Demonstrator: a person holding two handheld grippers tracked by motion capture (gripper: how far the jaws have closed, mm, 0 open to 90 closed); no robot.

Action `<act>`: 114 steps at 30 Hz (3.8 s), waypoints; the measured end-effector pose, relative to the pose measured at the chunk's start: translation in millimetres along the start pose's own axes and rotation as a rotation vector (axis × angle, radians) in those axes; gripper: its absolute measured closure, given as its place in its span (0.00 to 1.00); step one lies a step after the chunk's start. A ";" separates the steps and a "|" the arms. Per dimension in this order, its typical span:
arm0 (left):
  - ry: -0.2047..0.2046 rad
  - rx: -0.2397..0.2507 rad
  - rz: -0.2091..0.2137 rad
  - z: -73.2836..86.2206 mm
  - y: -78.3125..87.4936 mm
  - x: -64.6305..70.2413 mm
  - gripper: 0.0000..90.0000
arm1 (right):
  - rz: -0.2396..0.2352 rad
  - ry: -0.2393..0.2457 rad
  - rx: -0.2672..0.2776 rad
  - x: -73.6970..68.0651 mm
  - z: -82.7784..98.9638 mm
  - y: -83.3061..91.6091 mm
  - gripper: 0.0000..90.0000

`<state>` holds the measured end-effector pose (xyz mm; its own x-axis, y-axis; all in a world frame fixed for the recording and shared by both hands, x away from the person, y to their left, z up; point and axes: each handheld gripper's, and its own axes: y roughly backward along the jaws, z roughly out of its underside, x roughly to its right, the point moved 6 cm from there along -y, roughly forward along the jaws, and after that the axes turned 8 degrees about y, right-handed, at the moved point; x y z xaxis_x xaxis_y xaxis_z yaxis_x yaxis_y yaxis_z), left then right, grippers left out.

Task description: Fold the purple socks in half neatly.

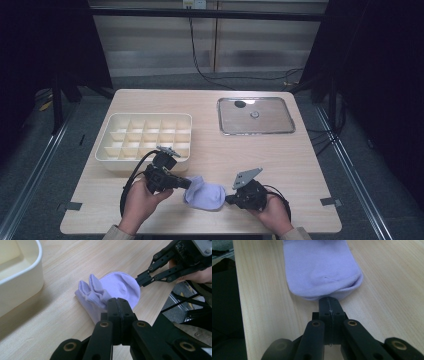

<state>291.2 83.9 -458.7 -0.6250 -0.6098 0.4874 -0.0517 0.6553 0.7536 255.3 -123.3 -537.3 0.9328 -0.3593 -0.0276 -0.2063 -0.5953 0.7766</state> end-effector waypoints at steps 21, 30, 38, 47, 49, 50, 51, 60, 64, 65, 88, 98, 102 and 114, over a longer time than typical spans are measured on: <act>-0.022 -0.015 0.003 -2.6 -7.7 7.2 1.00 | -0.019 -0.016 0.007 -0.6 -2.0 -1.9 1.00; -0.039 -0.024 0.008 -3.5 -9.6 10.4 1.00 | -0.011 -0.014 0.006 -0.4 -3.6 -3.3 1.00; -0.047 -0.021 0.016 -5.2 -14.7 15.7 1.00 | -0.022 -0.027 0.011 -1.9 -4.8 -4.4 1.00; -0.061 -0.033 0.026 -4.4 -23.4 19.8 1.00 | -0.022 -0.020 0.009 -2.2 -5.7 -5.1 1.00; -0.063 -0.035 0.023 -4.3 -24.4 20.7 1.00 | -0.024 -0.026 0.009 -2.9 -5.8 -5.3 1.00; -0.064 -0.037 0.019 -4.2 -24.9 20.9 1.00 | -0.023 -0.020 0.011 -2.6 -6.1 -5.7 1.00; -0.063 -0.036 0.023 -4.1 -25.6 21.3 1.00 | -0.023 -0.023 0.011 -2.9 -6.2 -5.7 1.00; -0.076 -0.054 0.029 -2.0 -31.4 22.7 1.00 | -0.027 -0.017 0.012 -3.1 -7.1 -6.3 1.00; -0.073 -0.057 0.035 -1.2 -34.3 25.0 1.00 | -0.018 -0.010 0.010 -3.0 -7.6 -6.8 1.00; -0.073 -0.057 0.035 -1.2 -34.3 25.0 1.00 | -0.019 -0.010 0.012 -3.1 -7.7 -6.9 1.00; -0.092 -0.077 0.032 -1.5 -39.3 29.3 1.00 | -0.026 -0.009 0.010 -4.8 -9.3 -8.1 1.00; -0.105 -0.092 0.041 -0.3 -43.8 31.1 1.00 | -0.028 -0.019 0.008 -5.4 -9.4 -8.1 1.00; -0.111 -0.099 0.042 0.3 -47.0 31.9 1.00 | -0.027 -0.015 0.009 -5.4 -9.6 -8.6 1.00; -0.108 -0.123 0.047 4.0 -56.2 33.9 1.00 | -0.033 -0.009 0.016 -5.8 -10.6 -9.3 1.00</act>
<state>269.9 28.1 -486.2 -0.7050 -0.5237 0.4782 0.0716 0.6183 0.7827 254.9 -108.1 -537.6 0.9366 -0.3455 -0.0589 -0.1800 -0.6184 0.7649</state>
